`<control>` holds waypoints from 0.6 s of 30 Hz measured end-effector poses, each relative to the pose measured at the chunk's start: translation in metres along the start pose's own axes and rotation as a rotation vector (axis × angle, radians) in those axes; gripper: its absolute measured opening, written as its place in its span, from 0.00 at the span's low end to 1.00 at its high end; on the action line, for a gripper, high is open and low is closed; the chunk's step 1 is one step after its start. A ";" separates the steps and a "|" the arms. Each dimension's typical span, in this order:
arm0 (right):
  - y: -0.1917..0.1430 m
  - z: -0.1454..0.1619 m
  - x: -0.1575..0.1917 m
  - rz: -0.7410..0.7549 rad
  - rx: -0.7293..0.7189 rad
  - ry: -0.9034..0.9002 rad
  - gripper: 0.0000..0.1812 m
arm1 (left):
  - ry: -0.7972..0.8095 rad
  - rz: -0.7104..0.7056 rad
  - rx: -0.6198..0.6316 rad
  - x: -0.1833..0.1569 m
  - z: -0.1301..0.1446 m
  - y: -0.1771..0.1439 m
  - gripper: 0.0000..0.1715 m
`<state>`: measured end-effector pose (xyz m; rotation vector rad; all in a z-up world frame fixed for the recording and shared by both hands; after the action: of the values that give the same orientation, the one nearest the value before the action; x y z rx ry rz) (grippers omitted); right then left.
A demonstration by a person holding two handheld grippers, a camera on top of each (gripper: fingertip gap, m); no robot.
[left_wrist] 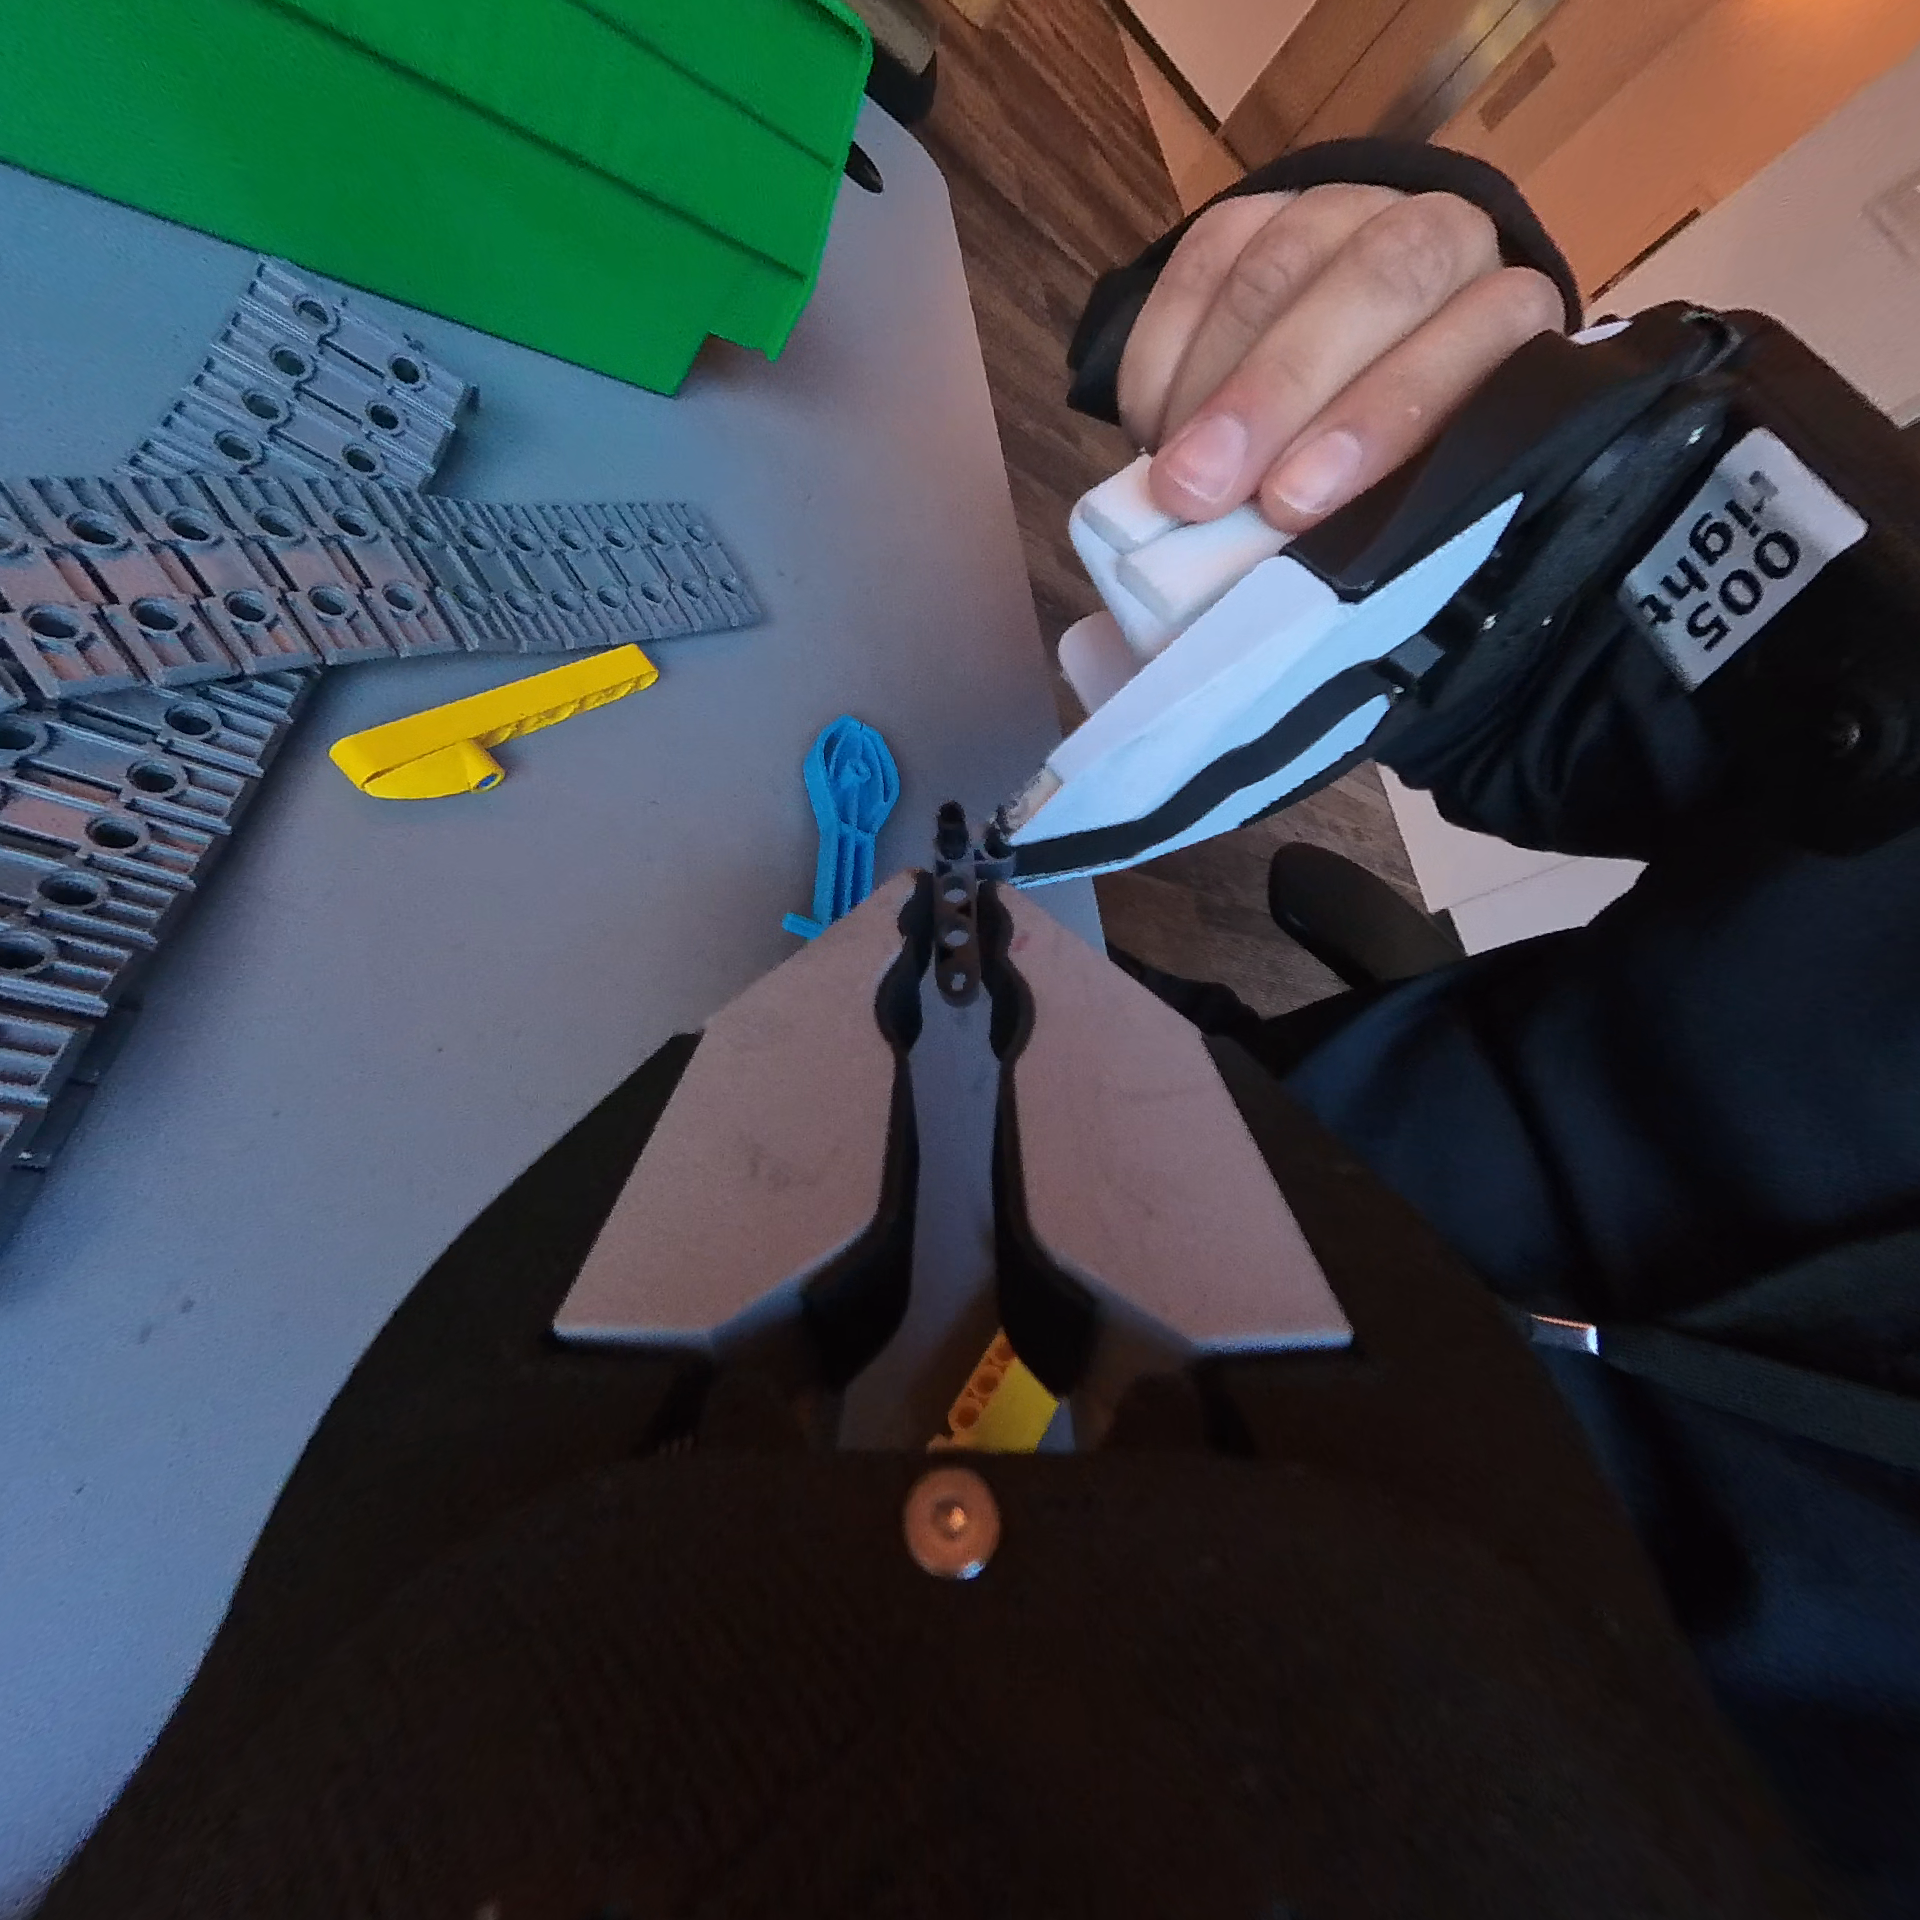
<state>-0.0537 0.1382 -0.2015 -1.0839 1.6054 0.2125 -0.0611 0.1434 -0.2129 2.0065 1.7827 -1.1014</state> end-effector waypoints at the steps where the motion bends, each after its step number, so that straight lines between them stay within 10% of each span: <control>1: -0.001 0.000 0.001 -0.005 -0.004 0.003 0.03 | -0.004 0.009 0.003 -0.001 0.001 0.001 0.03; 13: -0.003 0.001 -0.001 0.034 0.010 0.004 0.02 | 0.017 0.019 -0.004 -0.003 -0.001 0.001 0.04; 18: -0.006 0.009 -0.012 0.071 -0.016 0.195 0.02 | 0.335 -0.167 0.047 -0.005 -0.014 -0.008 0.17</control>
<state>-0.0441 0.1466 -0.1921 -1.0875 1.8212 0.1710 -0.0634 0.1506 -0.1979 2.2091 2.1397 -0.8973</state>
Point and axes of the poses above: each gripper's, where its closed fingertips meet, y out along the fingers, z out of its underside, x = y × z across the jaws, the point moved 1 cm from there along -y, back along the fingers, and after that the axes turned 10 degrees about z, right-handed, at the moved point
